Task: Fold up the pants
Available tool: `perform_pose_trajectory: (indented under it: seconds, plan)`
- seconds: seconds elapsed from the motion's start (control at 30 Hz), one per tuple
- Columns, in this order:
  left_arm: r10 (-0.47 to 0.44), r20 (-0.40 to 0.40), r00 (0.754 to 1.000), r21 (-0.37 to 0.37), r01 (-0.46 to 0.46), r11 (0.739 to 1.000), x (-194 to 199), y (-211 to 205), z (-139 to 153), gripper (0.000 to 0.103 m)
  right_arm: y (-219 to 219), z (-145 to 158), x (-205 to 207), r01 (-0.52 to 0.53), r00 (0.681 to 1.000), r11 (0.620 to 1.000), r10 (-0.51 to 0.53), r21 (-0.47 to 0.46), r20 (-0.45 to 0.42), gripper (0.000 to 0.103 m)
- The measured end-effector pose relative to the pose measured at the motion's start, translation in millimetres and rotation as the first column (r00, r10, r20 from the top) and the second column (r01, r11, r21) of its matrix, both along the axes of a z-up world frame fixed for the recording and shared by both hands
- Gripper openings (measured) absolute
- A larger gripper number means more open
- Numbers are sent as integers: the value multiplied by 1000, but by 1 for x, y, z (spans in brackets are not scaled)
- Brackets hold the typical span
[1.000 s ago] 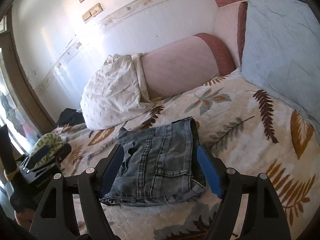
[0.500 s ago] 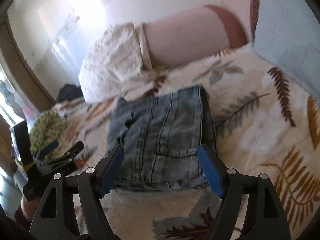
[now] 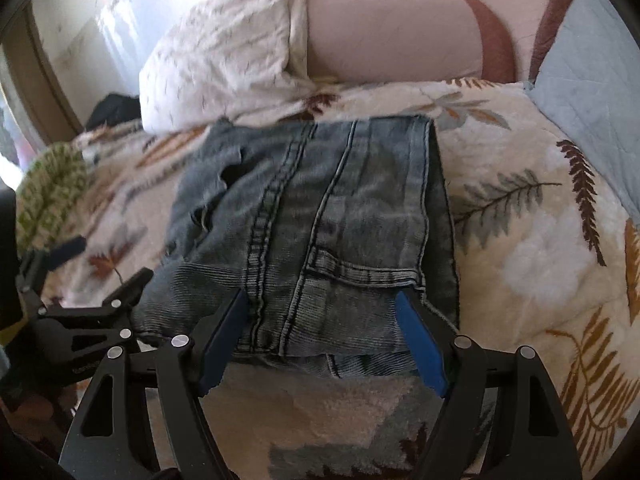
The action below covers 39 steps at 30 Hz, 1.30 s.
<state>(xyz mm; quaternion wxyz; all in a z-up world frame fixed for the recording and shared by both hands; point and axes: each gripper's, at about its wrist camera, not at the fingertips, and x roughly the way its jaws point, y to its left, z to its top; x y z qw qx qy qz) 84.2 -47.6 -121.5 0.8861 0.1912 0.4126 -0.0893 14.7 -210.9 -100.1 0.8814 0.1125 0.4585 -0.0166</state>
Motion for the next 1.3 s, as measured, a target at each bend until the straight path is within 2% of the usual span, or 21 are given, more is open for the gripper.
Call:
perform_pose_trajectory:
  seconds: [0.33,0.43,0.53,0.67,0.77,0.9,1.0,1.07,1.17,1.23,1.3]
  plan:
    - [18,-29,999,-11,-18,1000,-1,0,-12,103,5,-14,-1,-59,996,997,56,-50,-64,78]
    - [17,-69,997,-66,-22,998,5,7,-6,103,5,-14,-1,-74,995,996,70,-52,-72,79]
    - [3,-106,994,-151,-19,988,14,18,5,103,-2,-8,-1,-86,994,996,85,-2,-68,79]
    - [16,-28,999,-230,-22,973,24,36,30,103,-34,10,-6,-64,997,988,69,142,-29,80]
    - [33,-24,999,-321,-40,946,37,48,33,103,-67,21,-12,8,1000,973,-12,229,14,80]
    - [24,-137,990,-432,-82,898,58,53,19,103,-106,20,-15,113,992,926,-129,361,19,80]
    - [1,-182,983,-502,-94,860,65,50,11,103,-119,15,-9,121,990,885,-141,450,12,80]
    - [-33,-217,976,-529,-89,844,68,46,6,103,-123,10,-2,135,989,871,-145,472,-15,80]
    - [-65,-227,972,-562,-76,824,69,43,1,103,-123,1,11,147,989,878,-136,456,-57,80]
    - [-79,-243,967,-567,-75,820,73,39,-3,103,-125,-4,17,153,988,886,-134,437,-74,80]
    - [-95,-256,962,-572,-71,817,75,35,-6,103,-129,-10,22,161,987,875,-135,456,-88,80]
